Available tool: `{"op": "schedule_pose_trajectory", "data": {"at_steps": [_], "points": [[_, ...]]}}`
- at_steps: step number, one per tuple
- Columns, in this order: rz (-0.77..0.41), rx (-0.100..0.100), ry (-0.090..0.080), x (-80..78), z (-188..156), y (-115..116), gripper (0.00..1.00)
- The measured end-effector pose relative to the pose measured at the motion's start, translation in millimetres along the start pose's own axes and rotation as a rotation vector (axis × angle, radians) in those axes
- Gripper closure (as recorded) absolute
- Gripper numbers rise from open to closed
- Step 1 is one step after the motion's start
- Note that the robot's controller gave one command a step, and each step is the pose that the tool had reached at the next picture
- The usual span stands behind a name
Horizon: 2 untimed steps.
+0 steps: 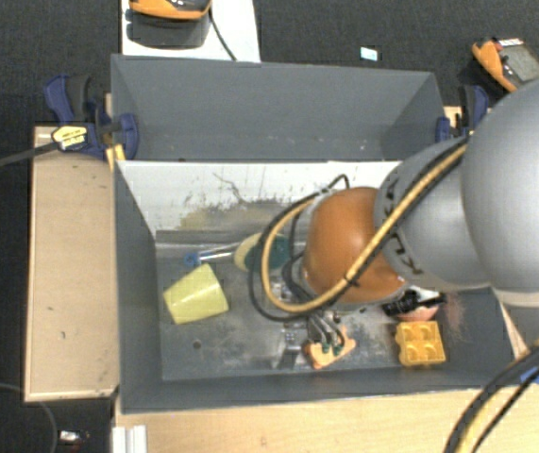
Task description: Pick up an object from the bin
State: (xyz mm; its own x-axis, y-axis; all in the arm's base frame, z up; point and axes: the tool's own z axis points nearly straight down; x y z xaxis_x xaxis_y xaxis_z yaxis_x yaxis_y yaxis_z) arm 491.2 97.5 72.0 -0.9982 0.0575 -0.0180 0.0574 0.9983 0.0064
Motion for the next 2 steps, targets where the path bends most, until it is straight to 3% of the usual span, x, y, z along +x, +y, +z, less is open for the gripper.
{"op": "schedule_pose_trajectory", "data": {"at_steps": [1,2], "points": [[0.150,0.001,0.002,0.6,0.7,-35.3,0.00],[0.058,-0.001,0.003,5.3,1.0,-27.9,0.00]]}}
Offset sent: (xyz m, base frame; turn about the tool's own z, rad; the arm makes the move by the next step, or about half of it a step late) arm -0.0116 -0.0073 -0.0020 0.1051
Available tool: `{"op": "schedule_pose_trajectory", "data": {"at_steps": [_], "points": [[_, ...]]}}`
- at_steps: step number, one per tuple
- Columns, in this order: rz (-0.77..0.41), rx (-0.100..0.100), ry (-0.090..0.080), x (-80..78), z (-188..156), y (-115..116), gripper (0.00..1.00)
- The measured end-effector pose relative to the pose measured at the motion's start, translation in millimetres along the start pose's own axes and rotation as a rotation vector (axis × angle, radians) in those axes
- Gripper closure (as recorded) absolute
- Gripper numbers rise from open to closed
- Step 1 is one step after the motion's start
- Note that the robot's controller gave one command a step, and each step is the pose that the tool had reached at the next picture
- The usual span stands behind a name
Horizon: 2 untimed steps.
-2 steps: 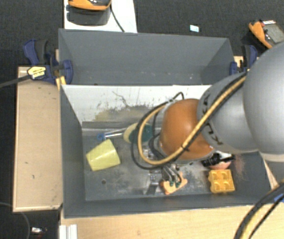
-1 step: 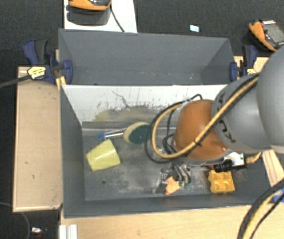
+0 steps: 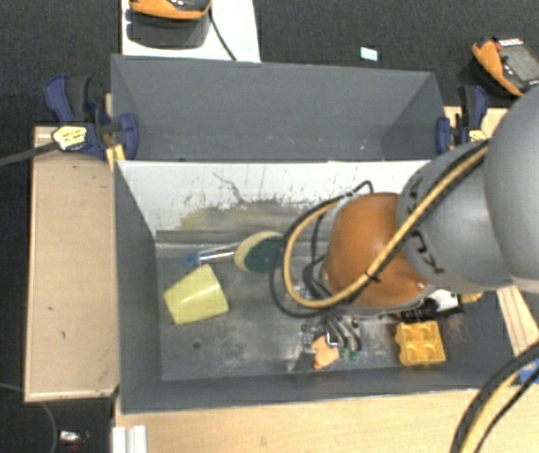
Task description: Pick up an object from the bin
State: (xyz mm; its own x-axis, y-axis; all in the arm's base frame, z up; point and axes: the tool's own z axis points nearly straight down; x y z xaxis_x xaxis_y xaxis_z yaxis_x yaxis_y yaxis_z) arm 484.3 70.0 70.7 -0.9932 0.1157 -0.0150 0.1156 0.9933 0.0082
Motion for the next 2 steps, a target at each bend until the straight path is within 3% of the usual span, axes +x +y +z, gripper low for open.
{"op": "schedule_pose_trajectory", "data": {"at_steps": [1,2], "points": [[0.015,-0.001,-0.005,-31.0,0,-60,0.00],[0.050,0.001,-0.004,-32.2,0,-92,0.00]]}}
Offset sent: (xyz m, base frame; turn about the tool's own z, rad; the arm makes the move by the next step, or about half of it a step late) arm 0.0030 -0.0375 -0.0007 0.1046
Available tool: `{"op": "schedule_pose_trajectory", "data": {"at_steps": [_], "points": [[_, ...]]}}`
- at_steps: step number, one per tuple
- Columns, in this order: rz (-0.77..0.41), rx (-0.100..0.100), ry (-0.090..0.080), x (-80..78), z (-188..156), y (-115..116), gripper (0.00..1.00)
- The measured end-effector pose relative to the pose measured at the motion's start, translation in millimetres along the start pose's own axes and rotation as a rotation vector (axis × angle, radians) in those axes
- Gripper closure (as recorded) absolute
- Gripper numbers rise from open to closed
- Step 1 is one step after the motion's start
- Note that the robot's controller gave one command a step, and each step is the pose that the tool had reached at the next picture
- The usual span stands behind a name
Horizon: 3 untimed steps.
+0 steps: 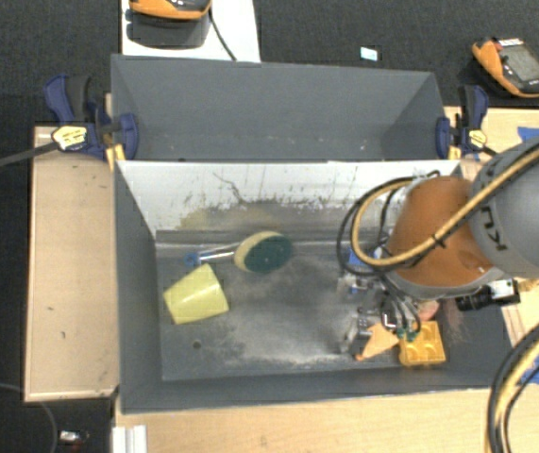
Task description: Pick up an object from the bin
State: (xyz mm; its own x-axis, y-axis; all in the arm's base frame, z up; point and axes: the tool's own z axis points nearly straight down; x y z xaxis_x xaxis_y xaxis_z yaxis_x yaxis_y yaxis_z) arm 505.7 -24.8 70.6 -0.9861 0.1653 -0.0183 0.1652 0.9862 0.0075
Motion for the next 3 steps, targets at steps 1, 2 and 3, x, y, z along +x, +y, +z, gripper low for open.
{"op": "schedule_pose_trajectory", "data": {"at_steps": [1,2,3], "points": [[0.002,-0.005,-0.003,-33.3,0,-28,0.00],[0.009,-0.005,0.002,-18.8,-2,-83,0.00],[-0.020,-0.007,-0.007,-76.3,0,-92,0.00]]}}
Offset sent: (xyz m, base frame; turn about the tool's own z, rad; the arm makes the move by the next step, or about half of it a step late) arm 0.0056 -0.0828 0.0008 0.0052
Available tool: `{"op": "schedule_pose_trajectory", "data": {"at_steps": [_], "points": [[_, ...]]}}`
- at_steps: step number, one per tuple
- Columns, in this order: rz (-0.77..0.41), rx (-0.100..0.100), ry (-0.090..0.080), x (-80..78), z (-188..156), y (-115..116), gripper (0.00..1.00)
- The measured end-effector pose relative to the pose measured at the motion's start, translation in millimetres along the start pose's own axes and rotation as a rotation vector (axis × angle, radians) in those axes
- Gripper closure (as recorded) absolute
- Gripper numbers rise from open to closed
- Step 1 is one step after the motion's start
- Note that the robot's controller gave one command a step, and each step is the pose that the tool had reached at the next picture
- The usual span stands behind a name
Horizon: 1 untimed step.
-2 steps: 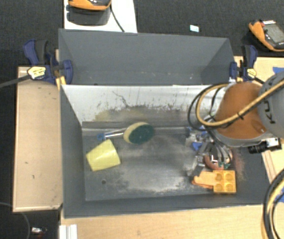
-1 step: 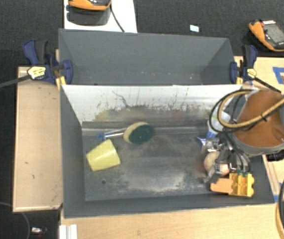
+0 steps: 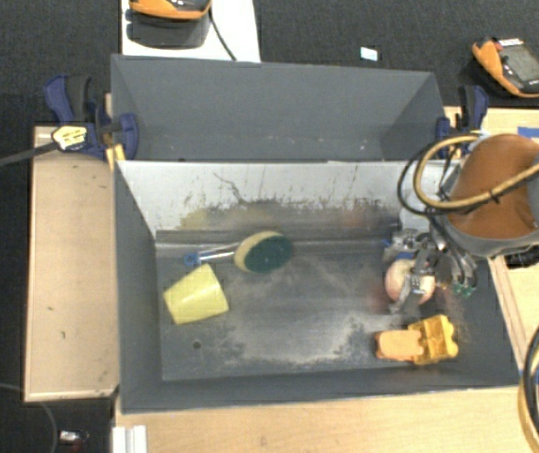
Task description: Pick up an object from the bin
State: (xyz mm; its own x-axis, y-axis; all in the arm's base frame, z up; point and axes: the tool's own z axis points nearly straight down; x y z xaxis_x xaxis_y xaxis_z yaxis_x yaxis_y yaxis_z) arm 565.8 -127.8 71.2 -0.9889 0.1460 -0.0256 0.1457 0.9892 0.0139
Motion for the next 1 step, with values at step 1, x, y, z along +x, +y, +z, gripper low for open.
{"op": "schedule_pose_trajectory", "data": {"at_steps": [1], "points": [[0.042,-0.001,0.000,13.5,-0.7,-4.5,0.00]]}}
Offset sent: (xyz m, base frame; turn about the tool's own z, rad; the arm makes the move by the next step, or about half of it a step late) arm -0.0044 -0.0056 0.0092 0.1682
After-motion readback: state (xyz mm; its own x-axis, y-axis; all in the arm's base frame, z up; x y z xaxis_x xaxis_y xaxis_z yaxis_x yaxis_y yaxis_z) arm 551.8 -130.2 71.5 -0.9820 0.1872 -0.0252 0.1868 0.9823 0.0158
